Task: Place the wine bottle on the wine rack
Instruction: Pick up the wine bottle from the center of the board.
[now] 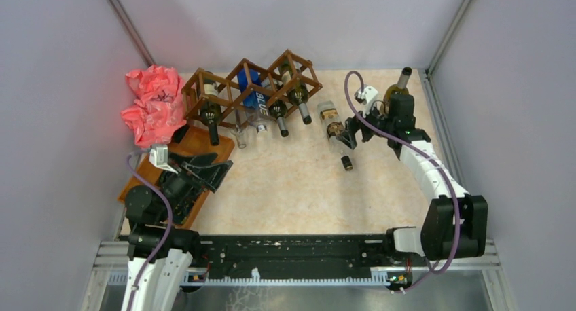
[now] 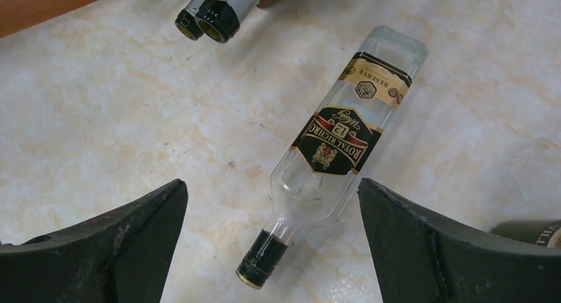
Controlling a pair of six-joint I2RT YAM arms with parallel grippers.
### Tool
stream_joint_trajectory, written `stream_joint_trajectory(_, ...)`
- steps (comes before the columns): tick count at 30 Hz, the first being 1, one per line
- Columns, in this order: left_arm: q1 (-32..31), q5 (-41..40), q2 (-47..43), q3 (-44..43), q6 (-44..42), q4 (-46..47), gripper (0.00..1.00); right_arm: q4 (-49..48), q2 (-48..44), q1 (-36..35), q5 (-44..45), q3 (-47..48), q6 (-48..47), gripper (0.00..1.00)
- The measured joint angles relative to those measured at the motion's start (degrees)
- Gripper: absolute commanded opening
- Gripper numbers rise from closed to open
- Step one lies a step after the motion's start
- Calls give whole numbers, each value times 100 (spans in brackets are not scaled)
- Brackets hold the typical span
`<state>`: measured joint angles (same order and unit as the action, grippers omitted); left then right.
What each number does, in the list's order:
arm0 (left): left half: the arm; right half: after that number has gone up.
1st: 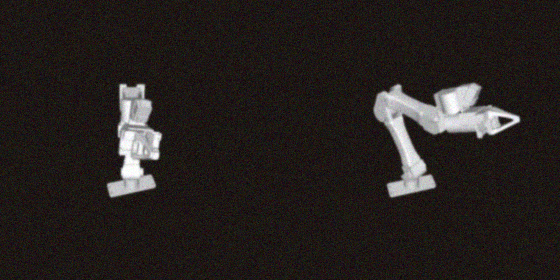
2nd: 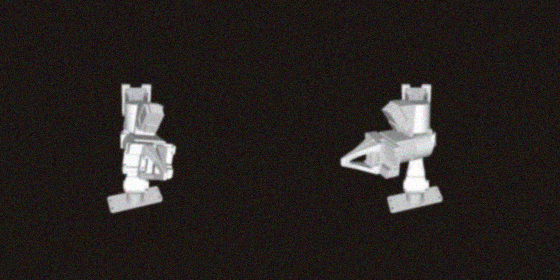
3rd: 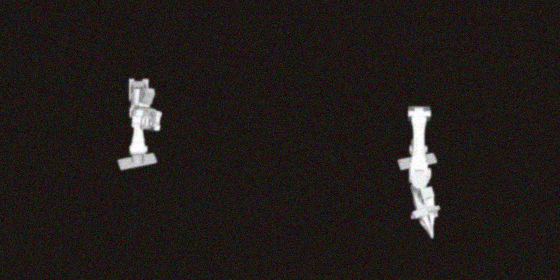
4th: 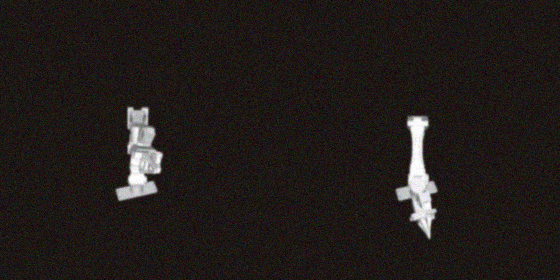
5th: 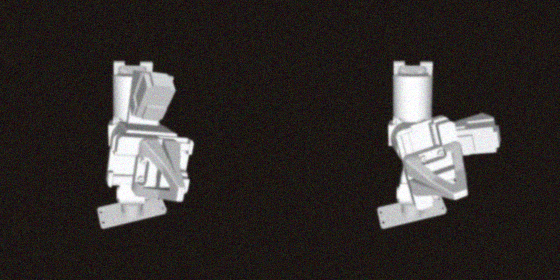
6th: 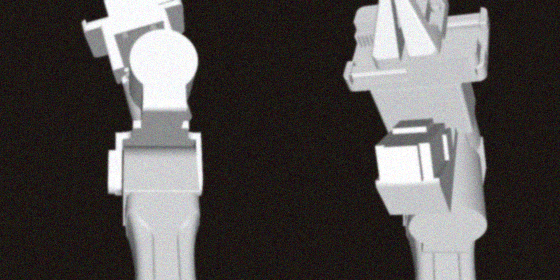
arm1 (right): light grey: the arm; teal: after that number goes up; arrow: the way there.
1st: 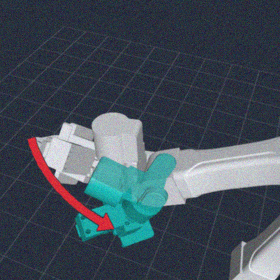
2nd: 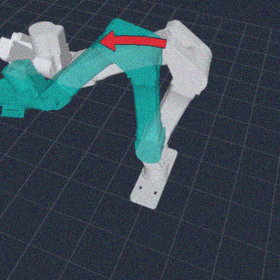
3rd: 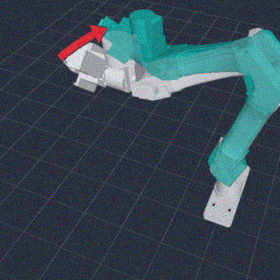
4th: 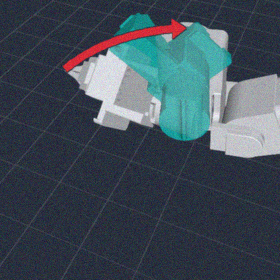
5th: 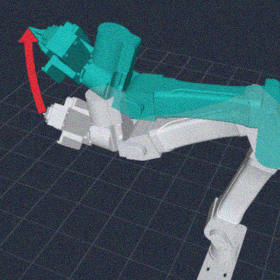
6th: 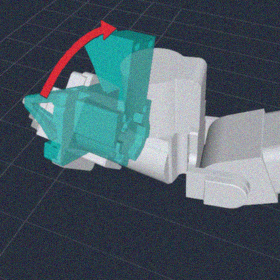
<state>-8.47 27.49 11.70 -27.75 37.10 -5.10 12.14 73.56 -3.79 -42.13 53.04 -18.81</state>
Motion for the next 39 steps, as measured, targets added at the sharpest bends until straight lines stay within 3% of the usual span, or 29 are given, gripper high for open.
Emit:
stream_joint_trajectory(20,0,70,42,422,319,518,99,-297,562,-599,1646,-275,208,98)
stream_joint_trajectory(39,0,173,186,516,496,826,99,-492,951,-962,2415,-269,702,98)
